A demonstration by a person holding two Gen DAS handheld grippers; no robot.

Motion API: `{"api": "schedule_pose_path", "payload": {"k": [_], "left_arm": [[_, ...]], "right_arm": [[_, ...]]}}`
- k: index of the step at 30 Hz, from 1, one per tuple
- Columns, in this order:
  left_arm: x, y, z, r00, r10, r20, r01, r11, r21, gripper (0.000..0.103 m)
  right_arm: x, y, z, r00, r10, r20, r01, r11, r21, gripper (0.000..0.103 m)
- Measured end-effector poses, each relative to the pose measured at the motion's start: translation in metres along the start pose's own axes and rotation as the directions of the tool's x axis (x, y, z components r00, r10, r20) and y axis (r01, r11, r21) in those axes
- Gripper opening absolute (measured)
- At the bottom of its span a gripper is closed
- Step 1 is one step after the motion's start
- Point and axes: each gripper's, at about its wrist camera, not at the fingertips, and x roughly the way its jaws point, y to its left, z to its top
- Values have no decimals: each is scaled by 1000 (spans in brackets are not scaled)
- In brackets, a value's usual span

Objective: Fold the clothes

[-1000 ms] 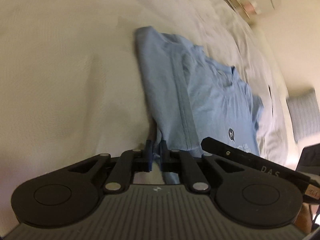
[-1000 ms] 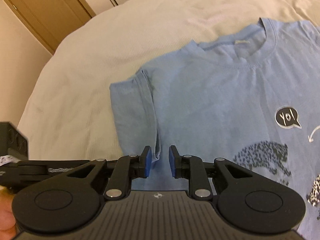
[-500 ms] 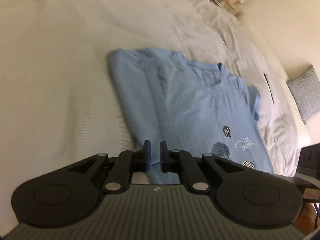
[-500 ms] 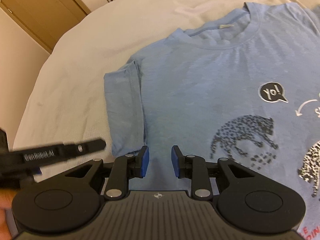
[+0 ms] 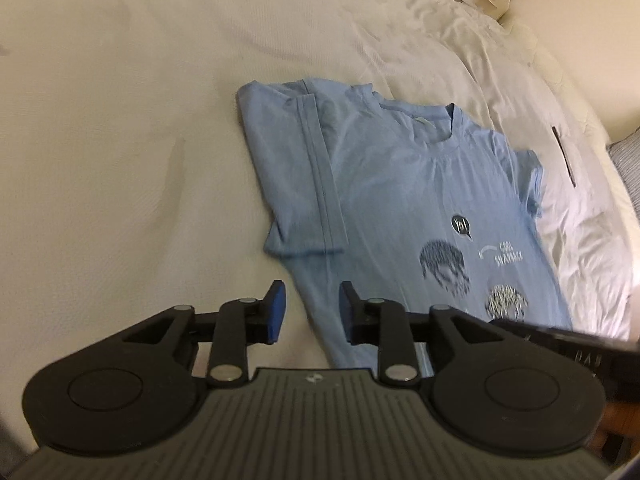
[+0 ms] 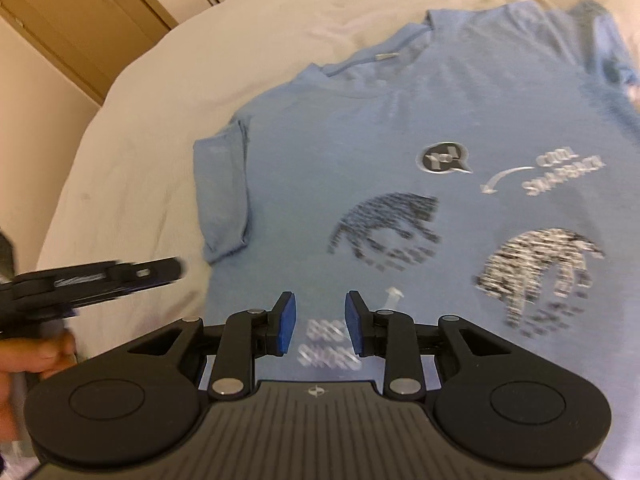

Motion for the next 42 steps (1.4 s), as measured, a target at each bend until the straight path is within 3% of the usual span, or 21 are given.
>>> {"api": "schedule_pose_path", "payload": {"k": [6,10,17,21,25,29,33,36,42], "left_arm": [[-27,-54,-27,1000,15,11,-16,990,143,31],[-34,-101,-43,999,-23,23,16,960,280,31],[-32,-196,-59,996,-86,21,70,911,407,35],[-13,-266,-63,996,-79,44,46,866,498,37],[31,-345,-61,996,-27,89,-32,803,596,37],[93,-420,-55,989,59,138,-138,726,674,38],[154,-495,-50,971,138,196,-239,631,738,38],[200,-530,-41,958,181,224,-286,527,800,38],[280,-545,-37,934,241,265,-333,313,889,37]], "right_arm": [[-56,-20,-12,994,-95,49,96,995,-14,32],[-102,-34,-16,981,-149,125,148,989,17,35],[-169,-71,-3,956,-220,194,223,975,8,38],[-189,-107,15,950,-217,225,224,975,-5,38],[-201,-168,47,948,-177,265,196,980,-47,41],[-192,-246,89,962,-105,253,142,981,-131,41],[-181,-318,147,985,-19,169,61,967,-247,41],[-175,-355,182,992,17,124,17,963,-270,41],[-151,-386,235,996,49,78,-26,962,-271,41]]}}
